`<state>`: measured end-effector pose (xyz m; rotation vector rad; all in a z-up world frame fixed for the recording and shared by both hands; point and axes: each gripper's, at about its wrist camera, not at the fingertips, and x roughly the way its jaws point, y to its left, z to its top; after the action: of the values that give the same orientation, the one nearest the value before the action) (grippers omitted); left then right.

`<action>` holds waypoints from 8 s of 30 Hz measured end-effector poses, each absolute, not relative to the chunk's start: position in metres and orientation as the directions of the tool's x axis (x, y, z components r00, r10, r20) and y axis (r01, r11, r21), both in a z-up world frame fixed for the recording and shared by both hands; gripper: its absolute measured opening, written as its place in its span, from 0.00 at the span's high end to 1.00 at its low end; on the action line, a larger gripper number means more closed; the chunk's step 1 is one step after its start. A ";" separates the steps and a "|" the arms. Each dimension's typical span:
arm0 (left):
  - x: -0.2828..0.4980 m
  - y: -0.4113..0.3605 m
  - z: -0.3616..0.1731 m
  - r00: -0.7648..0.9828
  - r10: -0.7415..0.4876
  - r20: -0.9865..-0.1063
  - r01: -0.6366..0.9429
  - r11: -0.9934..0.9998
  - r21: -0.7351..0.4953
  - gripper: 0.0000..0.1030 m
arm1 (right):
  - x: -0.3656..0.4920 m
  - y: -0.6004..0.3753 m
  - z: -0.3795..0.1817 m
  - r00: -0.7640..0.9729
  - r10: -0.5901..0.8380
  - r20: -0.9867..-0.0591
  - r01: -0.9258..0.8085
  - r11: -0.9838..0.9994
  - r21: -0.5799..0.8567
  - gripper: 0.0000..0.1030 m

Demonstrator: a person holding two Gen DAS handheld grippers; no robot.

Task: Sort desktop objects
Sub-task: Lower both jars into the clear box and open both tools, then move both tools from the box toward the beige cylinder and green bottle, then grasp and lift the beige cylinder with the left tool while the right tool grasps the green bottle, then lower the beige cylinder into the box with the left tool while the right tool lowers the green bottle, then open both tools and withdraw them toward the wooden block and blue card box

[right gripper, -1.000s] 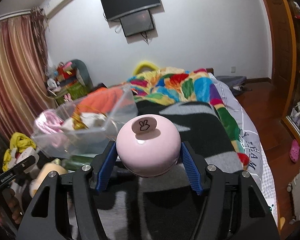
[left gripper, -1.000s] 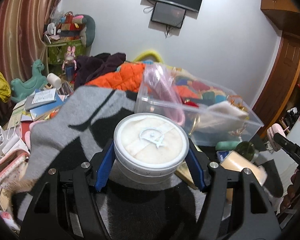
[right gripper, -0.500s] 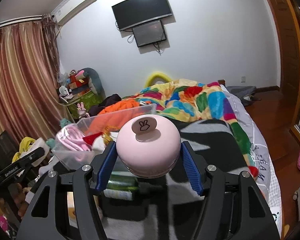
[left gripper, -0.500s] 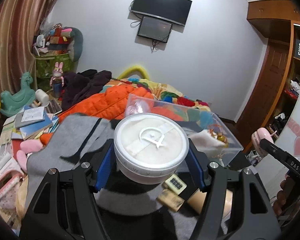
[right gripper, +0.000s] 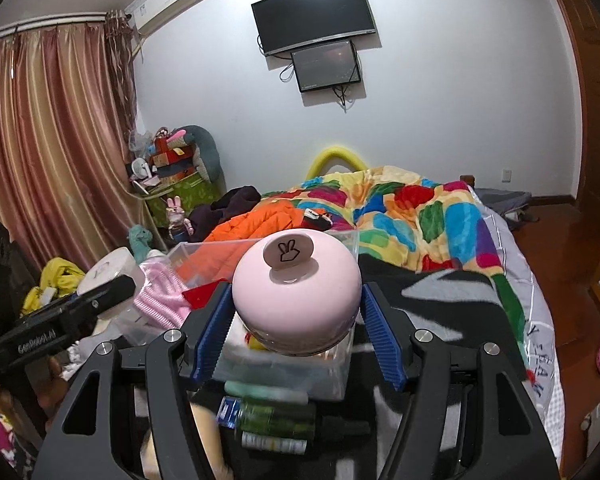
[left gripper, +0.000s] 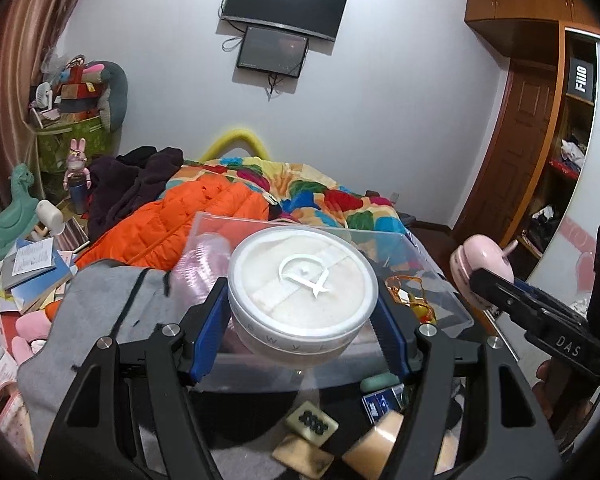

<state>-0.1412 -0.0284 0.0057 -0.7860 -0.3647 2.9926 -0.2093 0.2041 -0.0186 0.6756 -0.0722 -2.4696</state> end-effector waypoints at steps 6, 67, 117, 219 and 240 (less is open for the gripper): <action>-0.171 -0.018 -0.012 -0.850 0.056 -0.523 0.050 -0.981 -0.188 0.35 | -0.218 0.196 -0.033 -0.682 -0.546 -0.487 0.520 -0.830 0.203 0.41; -0.066 -0.031 -0.032 -0.833 -0.094 -0.546 0.199 -0.970 -0.137 0.06 | -0.158 0.229 -0.060 -0.715 -0.429 -0.552 0.418 -0.895 0.154 0.04; -0.100 0.063 -0.070 -0.781 0.182 -0.597 -0.128 -0.983 -0.132 0.28 | -0.173 0.248 -0.080 -0.653 -0.512 -0.558 0.427 -0.857 0.288 0.32; -0.176 -0.024 -0.021 -0.898 -0.098 -0.429 0.136 -0.989 -0.057 0.19 | -0.214 0.163 -0.051 -0.682 -0.504 -0.531 0.523 -0.843 0.128 0.23; -0.117 -0.019 -0.021 -0.878 -0.174 -0.446 0.209 -0.977 -0.029 0.09 | -0.160 0.176 -0.047 -0.725 -0.463 -0.509 0.501 -0.862 0.070 0.19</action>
<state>-0.1174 -0.0186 -0.0205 -0.7607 -0.1282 3.2496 -0.1600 0.1759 -0.0471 0.7160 0.0983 -2.5143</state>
